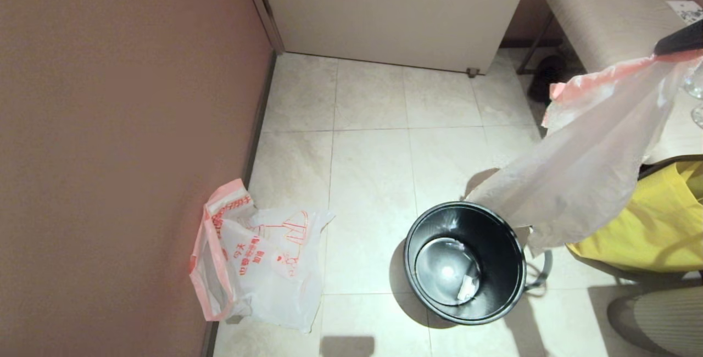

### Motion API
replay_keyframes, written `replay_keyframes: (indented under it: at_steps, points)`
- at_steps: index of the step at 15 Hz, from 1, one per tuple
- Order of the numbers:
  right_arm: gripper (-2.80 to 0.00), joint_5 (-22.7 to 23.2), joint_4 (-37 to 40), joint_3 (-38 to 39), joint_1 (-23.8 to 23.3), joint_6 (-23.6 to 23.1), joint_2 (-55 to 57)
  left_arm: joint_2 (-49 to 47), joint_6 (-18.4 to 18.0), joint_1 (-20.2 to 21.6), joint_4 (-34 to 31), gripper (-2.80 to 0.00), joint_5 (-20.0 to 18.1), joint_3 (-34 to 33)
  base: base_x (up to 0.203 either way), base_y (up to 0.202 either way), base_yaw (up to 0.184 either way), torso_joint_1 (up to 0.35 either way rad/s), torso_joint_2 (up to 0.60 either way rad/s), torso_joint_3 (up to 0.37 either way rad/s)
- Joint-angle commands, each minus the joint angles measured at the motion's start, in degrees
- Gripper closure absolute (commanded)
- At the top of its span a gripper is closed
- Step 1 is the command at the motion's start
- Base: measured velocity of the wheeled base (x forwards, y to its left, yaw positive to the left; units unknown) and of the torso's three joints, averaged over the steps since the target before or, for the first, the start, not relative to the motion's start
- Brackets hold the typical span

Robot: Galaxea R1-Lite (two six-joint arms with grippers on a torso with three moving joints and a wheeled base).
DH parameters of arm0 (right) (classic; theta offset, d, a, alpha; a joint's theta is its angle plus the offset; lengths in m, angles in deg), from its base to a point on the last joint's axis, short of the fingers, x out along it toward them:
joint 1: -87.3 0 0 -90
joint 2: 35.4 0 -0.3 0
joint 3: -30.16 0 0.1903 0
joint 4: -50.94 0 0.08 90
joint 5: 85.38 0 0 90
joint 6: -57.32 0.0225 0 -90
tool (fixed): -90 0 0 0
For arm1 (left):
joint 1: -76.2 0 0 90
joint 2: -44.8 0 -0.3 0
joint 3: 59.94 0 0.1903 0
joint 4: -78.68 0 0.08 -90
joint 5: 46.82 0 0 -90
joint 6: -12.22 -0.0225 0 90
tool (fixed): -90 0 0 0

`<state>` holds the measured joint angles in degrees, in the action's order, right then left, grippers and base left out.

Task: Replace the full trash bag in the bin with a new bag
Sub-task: Place the trash bag on the floor

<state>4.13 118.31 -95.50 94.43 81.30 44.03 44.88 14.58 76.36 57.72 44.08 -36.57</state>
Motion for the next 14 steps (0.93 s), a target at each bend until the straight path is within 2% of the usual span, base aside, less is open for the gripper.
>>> replay_keyframes:
  at_steps: [1,3,8,9,11,14]
  points:
    - [-2.8,0.1,0.2,0.5,0.1,0.4,-0.3,-0.1,0.0,0.0,0.0,0.0,0.0,0.0,0.0,0.0,0.0,0.0,0.0,0.0]
    - [-2.8,0.0,0.1,0.3,1.6,3.6,-0.3,-0.1,0.0,0.0,0.0,0.0,0.1,0.0,0.0,0.0,0.0,0.0,0.0,0.0]
    - [-2.8,-1.3,-0.1,-3.5,1.6,4.3,-0.3,-0.1,0.0,0.0,0.0,0.0,0.0,0.0,0.0,0.0,0.0,0.0,0.0,0.0]
    - [-2.8,-1.3,-0.2,-3.9,1.7,4.8,-0.3,-0.1,-0.6,0.0,0.1,0.0,0.0,0.0,0.0,0.0,0.0,0.0,0.0,0.0]
    - [-2.8,-1.0,-0.1,-3.7,1.8,6.3,-0.7,-0.1,-4.2,0.0,0.2,0.0,-0.5,0.1,0.0,0.0,0.0,0.0,0.0,0.0]
    - [-2.8,-0.8,-0.2,-4.0,1.7,6.8,-0.2,-5.9,-4.3,0.1,0.6,0.0,-3.4,8.2,0.0,0.0,0.0,0.0,0.0,0.0]
